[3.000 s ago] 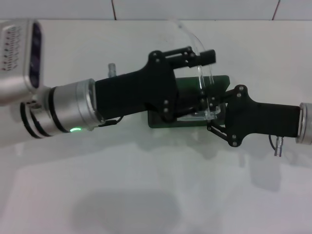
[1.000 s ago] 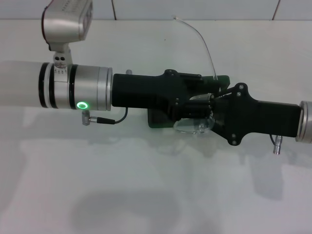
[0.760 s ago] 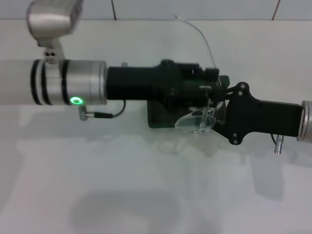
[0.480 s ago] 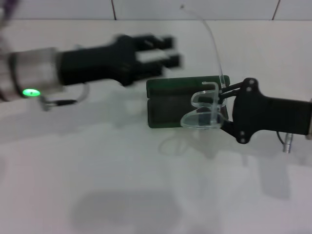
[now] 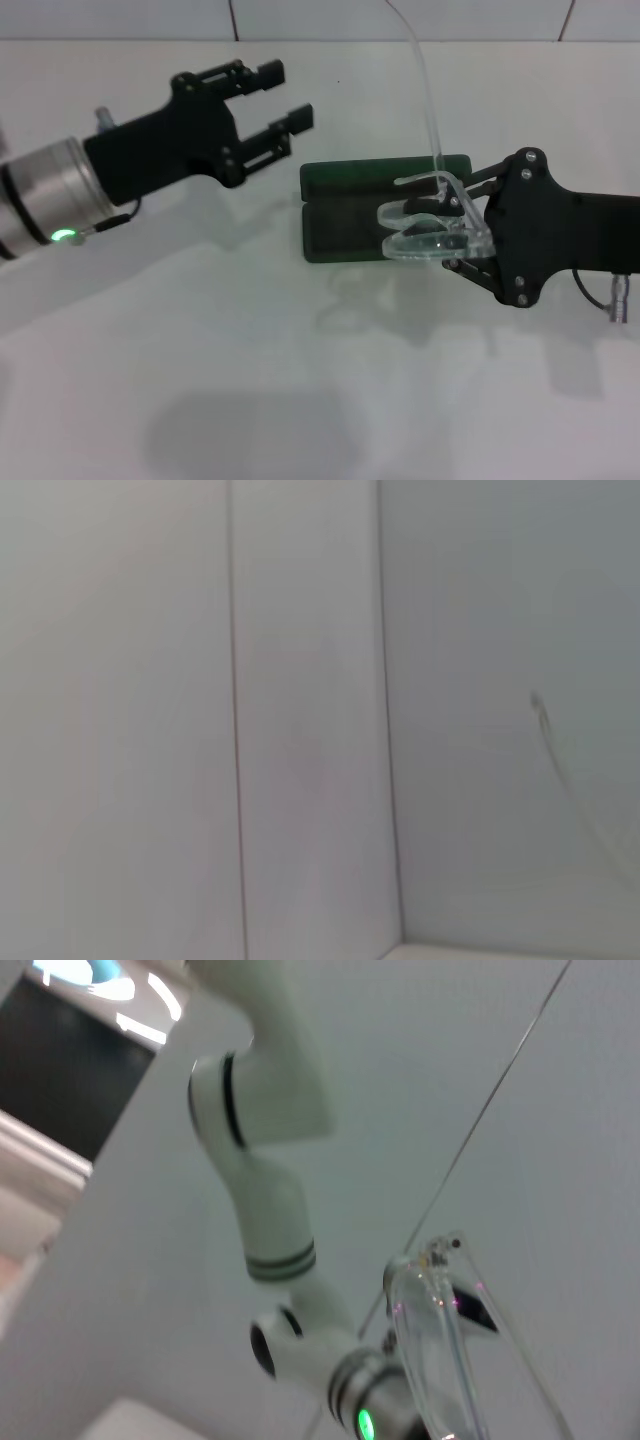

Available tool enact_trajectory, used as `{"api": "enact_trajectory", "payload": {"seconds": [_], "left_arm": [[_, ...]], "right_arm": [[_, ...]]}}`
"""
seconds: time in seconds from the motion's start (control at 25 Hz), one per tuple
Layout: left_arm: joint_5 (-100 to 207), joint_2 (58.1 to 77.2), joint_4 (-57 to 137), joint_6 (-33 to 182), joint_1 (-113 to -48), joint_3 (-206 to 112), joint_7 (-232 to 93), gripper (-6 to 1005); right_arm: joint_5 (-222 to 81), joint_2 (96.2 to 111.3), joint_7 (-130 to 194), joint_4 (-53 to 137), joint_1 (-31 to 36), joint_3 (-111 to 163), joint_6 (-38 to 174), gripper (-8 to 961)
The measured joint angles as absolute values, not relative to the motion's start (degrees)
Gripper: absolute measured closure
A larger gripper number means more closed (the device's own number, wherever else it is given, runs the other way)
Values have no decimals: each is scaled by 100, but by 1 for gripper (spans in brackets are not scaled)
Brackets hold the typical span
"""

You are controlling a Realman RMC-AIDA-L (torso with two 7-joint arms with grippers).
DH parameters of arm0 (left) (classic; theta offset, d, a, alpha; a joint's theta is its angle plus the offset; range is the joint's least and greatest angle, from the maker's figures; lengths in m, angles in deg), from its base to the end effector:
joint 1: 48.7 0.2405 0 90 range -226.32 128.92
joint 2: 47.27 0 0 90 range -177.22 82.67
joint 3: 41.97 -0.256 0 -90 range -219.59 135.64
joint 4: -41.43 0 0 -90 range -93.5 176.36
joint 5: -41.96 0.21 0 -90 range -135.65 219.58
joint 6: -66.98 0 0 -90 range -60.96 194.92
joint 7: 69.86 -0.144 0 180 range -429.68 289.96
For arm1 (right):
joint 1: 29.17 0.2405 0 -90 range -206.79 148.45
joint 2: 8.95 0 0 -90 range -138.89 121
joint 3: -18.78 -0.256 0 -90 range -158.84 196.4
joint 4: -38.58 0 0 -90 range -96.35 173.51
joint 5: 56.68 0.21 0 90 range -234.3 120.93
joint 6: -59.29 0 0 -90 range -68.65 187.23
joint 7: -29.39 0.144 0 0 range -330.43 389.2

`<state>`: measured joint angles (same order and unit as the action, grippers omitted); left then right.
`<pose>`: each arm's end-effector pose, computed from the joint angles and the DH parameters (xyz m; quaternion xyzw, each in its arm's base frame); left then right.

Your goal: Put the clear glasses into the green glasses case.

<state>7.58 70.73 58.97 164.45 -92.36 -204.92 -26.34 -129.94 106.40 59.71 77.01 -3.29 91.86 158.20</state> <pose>-0.2287 0.3470 -0.0073 -0.8941 -0.0527 -0.3862 0.2206 0.1940 0.2964 0.0002 -0.8744 -0.2530 0.3840 0.1550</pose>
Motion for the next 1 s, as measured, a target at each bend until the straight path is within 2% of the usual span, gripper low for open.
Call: {"api": "enact_trajectory", "payload": {"seconds": [0.16,0.48,1.0], "left_arm": [[783,7231,5728,16192,-9274,-20492,-3478,453],[778,7245,4904,16098,-9177,-20493,-5291,454],[558,7260,4063,15958,-8961,-20413,-6844,453]], "right_arm": [[-12985,10655,6915,7763,-160,9195,15976,835],[-13034,10618,8758,7614,366,9218,15996,834],[-13272,10572,9368,7558,458,9182,16053,834]]}}
